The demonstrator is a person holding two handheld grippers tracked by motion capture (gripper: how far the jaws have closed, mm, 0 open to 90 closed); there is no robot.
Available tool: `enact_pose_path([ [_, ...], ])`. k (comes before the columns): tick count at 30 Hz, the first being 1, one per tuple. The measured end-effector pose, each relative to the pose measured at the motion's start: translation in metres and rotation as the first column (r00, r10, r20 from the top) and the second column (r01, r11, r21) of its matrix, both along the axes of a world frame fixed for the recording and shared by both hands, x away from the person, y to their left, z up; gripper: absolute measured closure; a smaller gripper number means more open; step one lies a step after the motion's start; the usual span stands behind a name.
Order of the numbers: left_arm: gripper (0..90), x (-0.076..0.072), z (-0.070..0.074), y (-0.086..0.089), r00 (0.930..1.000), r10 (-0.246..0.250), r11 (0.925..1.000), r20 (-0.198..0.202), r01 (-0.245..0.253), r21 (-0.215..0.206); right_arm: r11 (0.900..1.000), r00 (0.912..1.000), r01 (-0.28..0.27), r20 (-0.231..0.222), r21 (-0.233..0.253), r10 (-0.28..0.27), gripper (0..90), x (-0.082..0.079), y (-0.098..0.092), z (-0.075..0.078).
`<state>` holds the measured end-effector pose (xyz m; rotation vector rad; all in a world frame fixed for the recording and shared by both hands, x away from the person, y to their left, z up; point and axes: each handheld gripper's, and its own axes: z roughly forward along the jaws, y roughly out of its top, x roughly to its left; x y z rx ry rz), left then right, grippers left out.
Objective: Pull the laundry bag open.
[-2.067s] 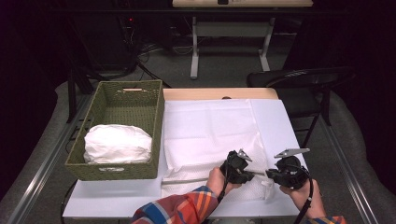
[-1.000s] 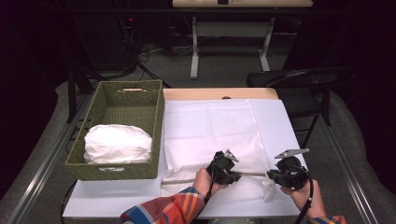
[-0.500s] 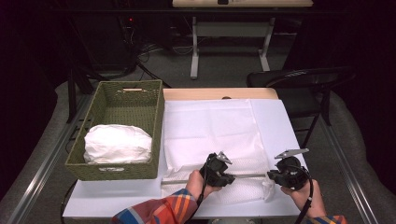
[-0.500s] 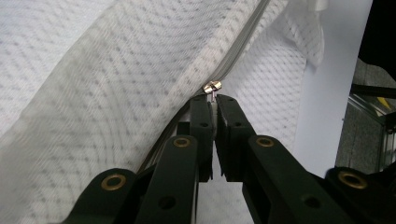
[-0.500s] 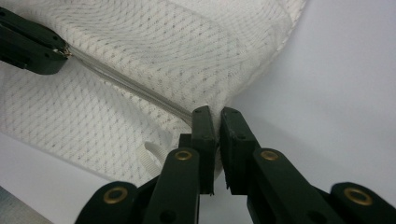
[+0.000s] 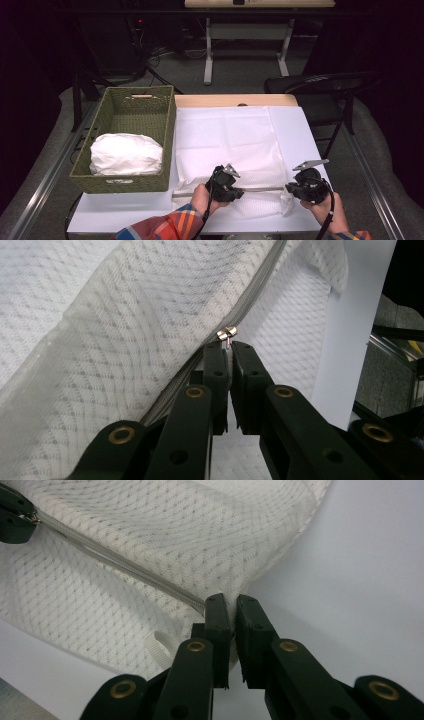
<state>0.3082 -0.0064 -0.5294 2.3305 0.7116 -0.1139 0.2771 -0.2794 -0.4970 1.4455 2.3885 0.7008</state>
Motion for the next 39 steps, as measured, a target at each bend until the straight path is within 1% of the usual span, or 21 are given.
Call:
enact_pose_path([
  [1, 85.7, 0.000, 0.000, 0.001, 1.0000, -0.001, 1.0000, 0.005, 0.001, 0.007, 1.000, 1.0000, -0.001, 0.000, 0.001, 0.001, 84.8, 0.000, 0.000, 0.000],
  [6, 85.7, -0.002, -0.001, 0.006, 0.9999, 0.013, 0.9999, -0.004, -0.013, 0.011, 1.000, 1.0000, 0.001, -0.002, -0.005, -0.001, 84.8, 0.000, 0.000, 0.000],
  [9, 85.7, -0.003, -0.001, 0.010, 0.9999, 0.014, 0.9998, -0.001, -0.014, 0.016, 1.000, 1.0000, 0.001, -0.002, -0.008, -0.001, 84.8, 0.000, 0.001, 0.000],
  [10, 85.7, -0.003, -0.001, 0.012, 0.9999, 0.013, 0.9996, -0.002, -0.013, 0.024, 1.000, 1.0000, -0.005, -0.001, -0.010, 0.005, 84.7, 0.001, 0.001, 0.000],
  [17, 85.7, -0.003, -0.001, 0.019, 0.9996, 0.028, 0.9994, -0.006, -0.028, 0.023, 1.000, 1.0000, -0.005, -0.007, -0.004, 0.005, 84.8, 0.001, 0.002, -0.001],
  [20, 85.7, -0.003, -0.001, 0.023, 0.9995, 0.030, 0.9990, -0.009, -0.030, 0.032, 1.000, 0.9999, -0.011, -0.012, -0.015, 0.010, 84.9, 0.001, 0.003, -0.001],
  [24, 85.8, -0.003, -0.001, 0.028, 0.9989, 0.045, 0.9985, -0.010, -0.044, 0.033, 1.000, 1.0000, -0.007, -0.006, -0.013, 0.007, 85.0, 0.001, 0.002, -0.001],
  [25, 85.7, -0.003, -0.001, 0.033, 0.9986, 0.052, 0.9978, -0.008, -0.052, 0.041, 1.000, 1.0000, -0.005, -0.007, -0.018, 0.004, 85.1, 0.001, 0.002, -0.001],
  [26, 85.7, -0.003, -0.001, 0.033, 0.9986, 0.052, 0.9978, -0.008, -0.052, 0.041, 1.000, 1.0000, -0.005, -0.007, -0.018, 0.004, 85.1, 0.001, 0.002, -0.001],
  [27, 85.8, -0.004, -0.002, 0.038, 0.9975, 0.070, 0.9970, -0.014, -0.069, 0.035, 1.000, 1.0000, 0.000, -0.009, -0.021, 0.000, 85.1, 0.001, 0.002, -0.001],
  [30, 85.8, -0.004, -0.002, 0.043, 0.9970, 0.075, 0.9965, -0.017, -0.074, 0.039, 1.000, 1.0000, 0.001, -0.010, -0.028, -0.001, 85.1, 0.001, 0.003, -0.002],
  [32, 85.7, -0.005, -0.002, 0.050, 0.9963, 0.084, 0.9959, -0.017, -0.084, 0.033, 0.999, 0.9999, 0.007, -0.012, -0.033, -0.007, 85.1, 0.001, 0.003, -0.002],
  [36, 85.7, -0.009, 0.003, 0.065, 0.9955, 0.095, 0.9951, -0.002, -0.095, 0.030, 0.999, 0.9999, 0.008, -0.015, -0.050, -0.009, 85.1, 0.003, 0.005, -0.003],
  [37, 85.7, -0.009, 0.003, 0.069, 0.9948, 0.102, 0.9945, -0.002, -0.101, 0.024, 0.999, 0.9999, 0.008, -0.015, -0.050, -0.009, 85.1, 0.003, 0.005, -0.003],
  [39, 85.7, -0.010, 0.002, 0.077, 0.9935, 0.113, 0.9932, -0.007, -0.113, 0.028, 0.998, 0.9999, 0.006, -0.012, -0.055, -0.007, 85.1, 0.005, 0.006, -0.004],
])
